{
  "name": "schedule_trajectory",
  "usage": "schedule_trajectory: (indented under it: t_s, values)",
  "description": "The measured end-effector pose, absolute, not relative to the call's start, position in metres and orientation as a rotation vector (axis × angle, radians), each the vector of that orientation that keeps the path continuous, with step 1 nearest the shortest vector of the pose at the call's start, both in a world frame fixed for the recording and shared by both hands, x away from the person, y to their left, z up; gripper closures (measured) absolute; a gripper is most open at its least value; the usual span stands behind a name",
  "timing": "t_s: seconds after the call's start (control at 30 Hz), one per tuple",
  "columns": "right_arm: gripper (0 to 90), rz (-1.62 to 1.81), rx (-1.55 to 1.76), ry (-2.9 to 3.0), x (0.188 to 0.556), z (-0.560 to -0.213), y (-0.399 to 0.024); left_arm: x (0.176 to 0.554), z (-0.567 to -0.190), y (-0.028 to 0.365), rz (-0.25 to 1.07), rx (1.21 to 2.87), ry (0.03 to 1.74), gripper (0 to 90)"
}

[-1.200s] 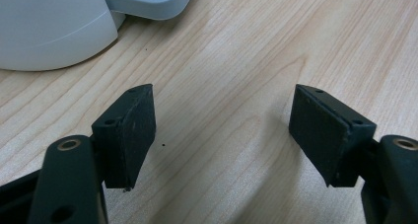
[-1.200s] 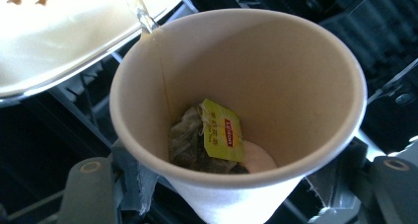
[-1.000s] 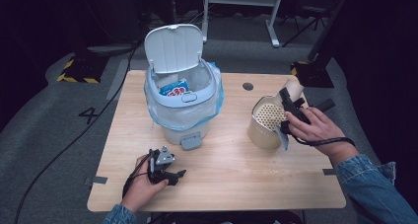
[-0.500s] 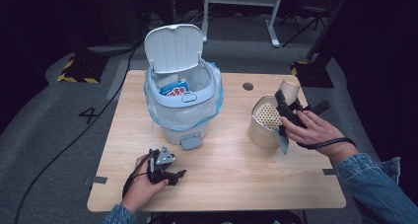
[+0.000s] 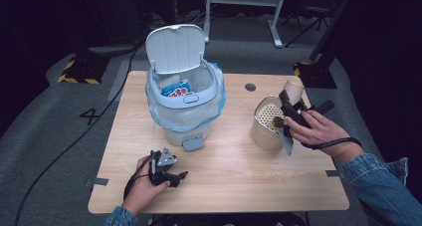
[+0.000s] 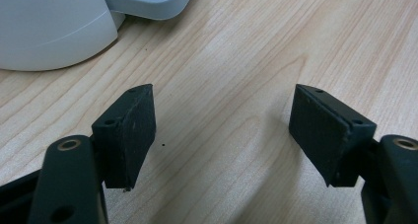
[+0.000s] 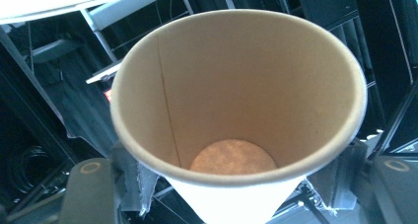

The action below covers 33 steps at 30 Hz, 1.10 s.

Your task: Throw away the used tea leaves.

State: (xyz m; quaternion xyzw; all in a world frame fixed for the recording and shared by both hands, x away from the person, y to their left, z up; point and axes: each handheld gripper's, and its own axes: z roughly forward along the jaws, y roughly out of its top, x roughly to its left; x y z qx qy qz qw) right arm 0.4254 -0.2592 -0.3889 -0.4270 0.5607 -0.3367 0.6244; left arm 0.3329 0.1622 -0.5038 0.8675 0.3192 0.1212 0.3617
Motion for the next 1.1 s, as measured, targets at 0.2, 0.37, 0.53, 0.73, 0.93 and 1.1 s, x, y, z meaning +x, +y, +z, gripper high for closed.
schedule_trajectory:
  t_s: [0.2,0.37,0.53,0.73,0.93,1.1]
  values:
    - [31.3,-0.714,-0.934,1.317,0.425,-0.387,-0.260,0.333,-0.504,0.162,0.311,2.234,0.821,26.3]
    - [30.5,-0.514,-0.818,1.479,0.426,-0.373,-0.260,0.333,-0.504,0.162,0.308,2.233,0.823,26.3]
    - [30.1,-0.188,-0.586,1.708,0.432,-0.354,-0.266,0.333,-0.504,0.162,0.309,2.233,0.823,26.3]
    - [30.1,0.188,-0.301,1.911,0.441,-0.334,-0.279,0.333,-0.504,0.162,0.309,2.233,0.823,26.3]
    - [30.1,0.573,-0.010,2.068,0.452,-0.326,-0.294,0.333,-0.504,0.162,0.309,2.233,0.823,26.3]
    - [30.1,0.825,0.210,2.164,0.458,-0.328,-0.302,0.333,-0.504,0.162,0.309,2.233,0.823,26.3]
